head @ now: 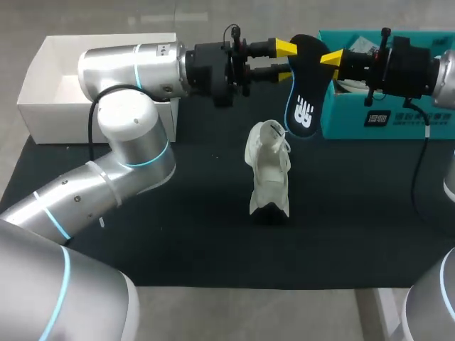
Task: Take the shoe out of the shoebox, open the shoe tongue, remove and reinsert the insole, then place the shoe into the shoebox
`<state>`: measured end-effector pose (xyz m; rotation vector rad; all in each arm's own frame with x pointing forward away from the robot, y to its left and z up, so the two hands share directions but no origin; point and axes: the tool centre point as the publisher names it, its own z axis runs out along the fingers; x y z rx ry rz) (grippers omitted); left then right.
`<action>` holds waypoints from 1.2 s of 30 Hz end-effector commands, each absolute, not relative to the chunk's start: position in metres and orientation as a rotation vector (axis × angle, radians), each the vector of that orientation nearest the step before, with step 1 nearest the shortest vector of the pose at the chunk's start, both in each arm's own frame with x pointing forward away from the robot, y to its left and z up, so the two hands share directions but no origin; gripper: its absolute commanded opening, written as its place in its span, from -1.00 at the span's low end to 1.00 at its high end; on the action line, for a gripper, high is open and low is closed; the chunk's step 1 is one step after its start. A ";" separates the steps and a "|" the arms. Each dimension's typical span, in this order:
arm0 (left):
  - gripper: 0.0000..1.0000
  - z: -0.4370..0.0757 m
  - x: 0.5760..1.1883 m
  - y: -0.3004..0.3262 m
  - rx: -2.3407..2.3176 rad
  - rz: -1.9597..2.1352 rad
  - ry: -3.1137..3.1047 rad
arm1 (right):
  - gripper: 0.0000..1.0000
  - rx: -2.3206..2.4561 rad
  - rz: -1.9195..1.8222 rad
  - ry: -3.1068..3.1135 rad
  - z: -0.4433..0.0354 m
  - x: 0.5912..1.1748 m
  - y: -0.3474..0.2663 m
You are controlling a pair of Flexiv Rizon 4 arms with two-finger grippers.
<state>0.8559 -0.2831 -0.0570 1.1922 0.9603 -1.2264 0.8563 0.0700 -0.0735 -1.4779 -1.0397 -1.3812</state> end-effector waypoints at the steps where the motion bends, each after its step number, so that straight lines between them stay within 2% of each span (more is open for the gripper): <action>1: -0.21 -0.060 0.856 -0.288 1.215 -1.224 0.962 | -1.00 -1.487 -1.370 -1.052 -0.071 0.853 0.071; 6: -0.06 -0.063 0.853 -0.292 1.287 -1.207 0.966 | -1.00 -1.494 -1.355 -1.075 -0.072 0.852 0.072; 9: -0.25 -0.062 0.852 -0.293 1.318 -1.168 0.968 | -1.00 -1.503 -1.351 -1.081 -0.073 0.852 0.072; 12: -0.65 -0.062 0.852 -0.294 1.327 -1.152 0.968 | -1.00 -1.514 -1.342 -1.095 -0.073 0.851 0.072; 13: -0.90 -0.062 0.852 -0.294 1.326 -1.152 0.968 | -1.00 -1.513 -1.341 -1.095 -0.073 0.851 0.072; 14: -1.00 -0.062 0.852 -0.294 1.335 -1.142 0.967 | -1.00 -1.514 -1.341 -1.096 -0.073 0.850 0.072; 18: -0.99 -0.064 0.852 -0.294 1.335 -1.141 0.974 | -1.00 -1.515 -1.331 -1.110 -0.073 0.849 0.073; 19: -0.91 -0.064 0.851 -0.295 1.339 -1.142 0.978 | -1.00 -1.514 -1.331 -1.110 -0.073 0.849 0.074; 20: -0.73 -0.065 0.850 -0.295 1.342 -1.142 0.978 | -1.00 -1.512 -1.331 -1.110 -0.073 0.849 0.074; 21: -0.46 -0.065 0.850 -0.296 1.345 -1.142 0.980 | -1.00 -1.511 -1.332 -1.111 -0.073 0.850 0.074; 22: -0.29 -0.066 0.849 -0.296 1.348 -1.143 0.983 | -1.00 -1.510 -1.332 -1.111 -0.073 0.850 0.075; 25: 0.05 -0.067 0.849 -0.298 1.351 -1.140 0.987 | -1.00 -1.507 -1.333 -1.112 -0.073 0.850 0.075; 26: 0.26 -0.067 0.848 -0.299 1.351 -1.140 0.988 | -1.00 -1.507 -1.334 -1.113 -0.073 0.850 0.076; 29: 0.14 -0.066 0.847 -0.301 1.358 -1.142 0.988 | -1.00 -1.507 -1.337 -1.113 -0.072 0.850 0.076; 30: -0.08 -0.067 0.847 -0.301 1.358 -1.144 0.989 | -1.00 -1.507 -1.337 -1.114 -0.072 0.850 0.076; 34: -0.44 -0.068 0.846 -0.304 1.358 -1.143 0.991 | -1.00 -1.505 -1.337 -1.114 -0.071 0.850 0.076; 35: -0.81 -0.068 0.846 -0.305 1.358 -1.144 0.991 | -1.00 -1.504 -1.337 -1.115 -0.071 0.850 0.076; 36: -0.99 -0.068 0.845 -0.305 1.358 -1.145 0.992 | -1.00 -1.504 -1.337 -1.115 -0.071 0.849 0.076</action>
